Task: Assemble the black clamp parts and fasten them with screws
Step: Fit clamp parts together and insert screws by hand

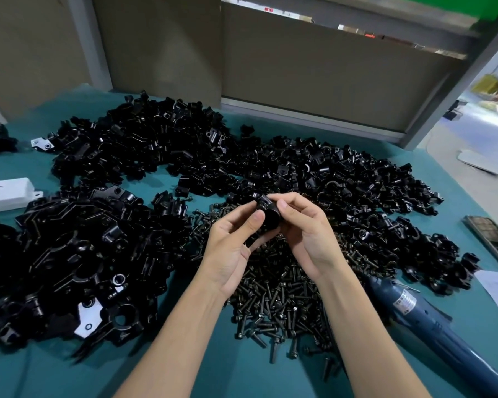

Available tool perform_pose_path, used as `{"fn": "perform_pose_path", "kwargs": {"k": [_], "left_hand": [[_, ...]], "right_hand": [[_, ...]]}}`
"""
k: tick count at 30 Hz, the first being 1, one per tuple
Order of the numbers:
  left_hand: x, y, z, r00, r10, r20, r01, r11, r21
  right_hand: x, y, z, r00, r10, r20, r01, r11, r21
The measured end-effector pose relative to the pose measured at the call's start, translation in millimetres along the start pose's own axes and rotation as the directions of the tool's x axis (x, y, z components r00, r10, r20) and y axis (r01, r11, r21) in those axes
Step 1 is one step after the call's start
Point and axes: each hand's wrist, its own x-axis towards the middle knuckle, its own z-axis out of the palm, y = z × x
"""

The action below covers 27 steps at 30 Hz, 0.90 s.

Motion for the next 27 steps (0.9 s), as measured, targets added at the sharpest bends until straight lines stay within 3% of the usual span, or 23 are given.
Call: {"fn": "perform_pose_path", "kwargs": {"k": [3,6,11,18,24,27], "left_hand": [[0,2,0,1.0,0.001,-0.025,-0.002,1.0,-0.028],[2,6,-2,0.997,0.007,-0.073,-0.015,0.994,-0.111],[2,8,-5,0.996,-0.047,-0.077,0.021,0.949,-0.315],[2,9,-8,0.988,-0.077,-0.134,0.018,0.92,-0.392],[2,10,-7,0.985,-0.096,-0.142,0.033,0.92,-0.391],[2,10,-6,0.98,-0.112,-0.164,0.037,0.915,-0.403]], "right_hand": [[1,-1,-2,0.999,-0.028,-0.047,0.027,1.0,-0.017],[1,-9,-19,0.974,-0.063,-0.22,0.056,0.998,-0.042],[-3,-8,-52,0.891,-0.171,-0.42,0.004,0.929,-0.371],[8,-3,-62,0.912,-0.259,-0.319,-0.096,0.621,-0.778],[32,-7,-43,0.983,-0.129,-0.13,-0.083,0.315,-0.945],[41,0,-30,0.987,-0.076,-0.143,-0.128,0.178,-0.976]]}}
